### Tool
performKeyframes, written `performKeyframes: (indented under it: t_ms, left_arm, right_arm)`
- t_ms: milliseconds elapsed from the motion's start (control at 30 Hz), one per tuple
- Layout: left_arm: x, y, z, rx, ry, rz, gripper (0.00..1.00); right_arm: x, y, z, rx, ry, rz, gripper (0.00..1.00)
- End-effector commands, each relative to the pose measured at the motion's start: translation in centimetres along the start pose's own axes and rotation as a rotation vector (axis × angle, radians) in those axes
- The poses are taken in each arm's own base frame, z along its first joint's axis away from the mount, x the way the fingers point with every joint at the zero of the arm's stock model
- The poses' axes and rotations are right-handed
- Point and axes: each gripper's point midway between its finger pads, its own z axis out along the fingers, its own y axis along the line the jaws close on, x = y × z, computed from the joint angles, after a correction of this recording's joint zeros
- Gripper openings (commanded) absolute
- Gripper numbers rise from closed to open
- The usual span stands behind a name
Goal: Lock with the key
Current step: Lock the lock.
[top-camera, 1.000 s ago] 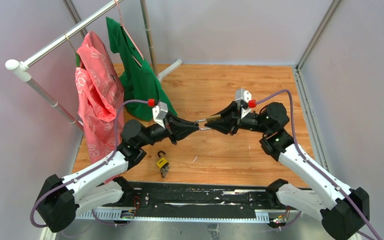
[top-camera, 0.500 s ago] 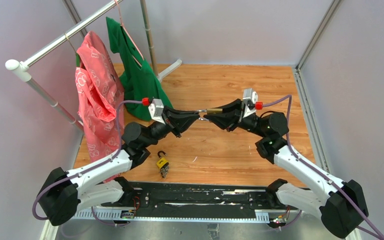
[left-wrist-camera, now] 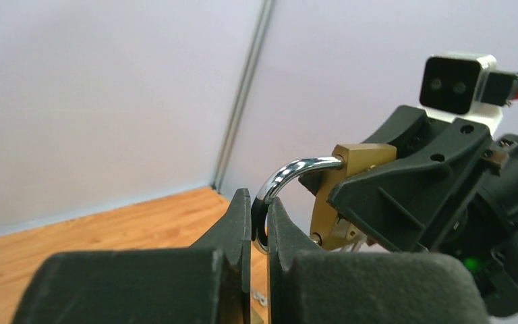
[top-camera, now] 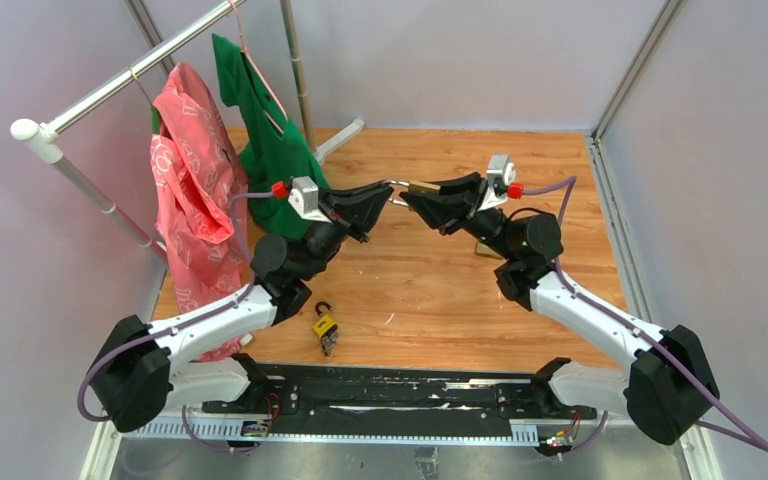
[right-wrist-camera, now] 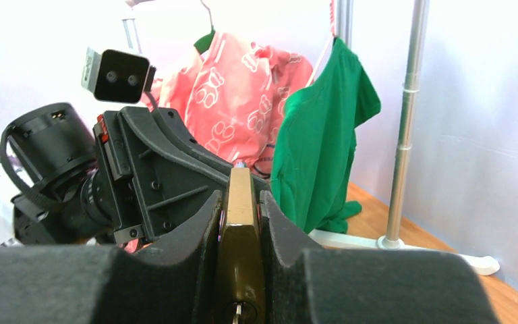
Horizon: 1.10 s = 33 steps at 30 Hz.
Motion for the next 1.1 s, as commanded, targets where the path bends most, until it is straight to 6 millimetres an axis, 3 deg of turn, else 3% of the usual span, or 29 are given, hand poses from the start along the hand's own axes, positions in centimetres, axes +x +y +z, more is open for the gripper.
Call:
performKeyframes:
  t_ms: [0, 133, 300, 600, 867, 1067]
  left_arm:
    - [3.0, -18.4, -5.0, 0.777, 0.235, -0.252, 0.00]
    - [3.5, -19.3, -5.0, 0.807, 0.257, -0.262, 0.00]
    - [4.2, -20.0, -5.1, 0.839, 0.283, -0.270, 0.00]
    - [4.4, -21.5, -5.6, 0.918, 0.298, -0.277, 0.00]
    - [4.5, -22.2, -5.9, 0.955, 0.309, -0.281, 0.00]
    - [4.0, -22.5, -6.2, 0.971, 0.291, -0.275, 0.00]
  right_arm:
    - [5.3, -3.6, 2.2, 0.180, 0.110, 0.045, 0.00]
    - [5.2, -5.3, 3.0, 0.230, 0.124, -0.018, 0.00]
    - [5.3, -5.7, 4.6, 0.213, 0.135, -0.014, 0.00]
    - [8.4, -5.3, 6.1, 0.172, 0.221, 0.019, 0.00]
    - [9.6, -7.2, 8.4, 0.191, 0.231, -0.032, 0.00]
    - [12.1, -7.8, 8.6, 0.209, 0.295, -0.045, 0.00]
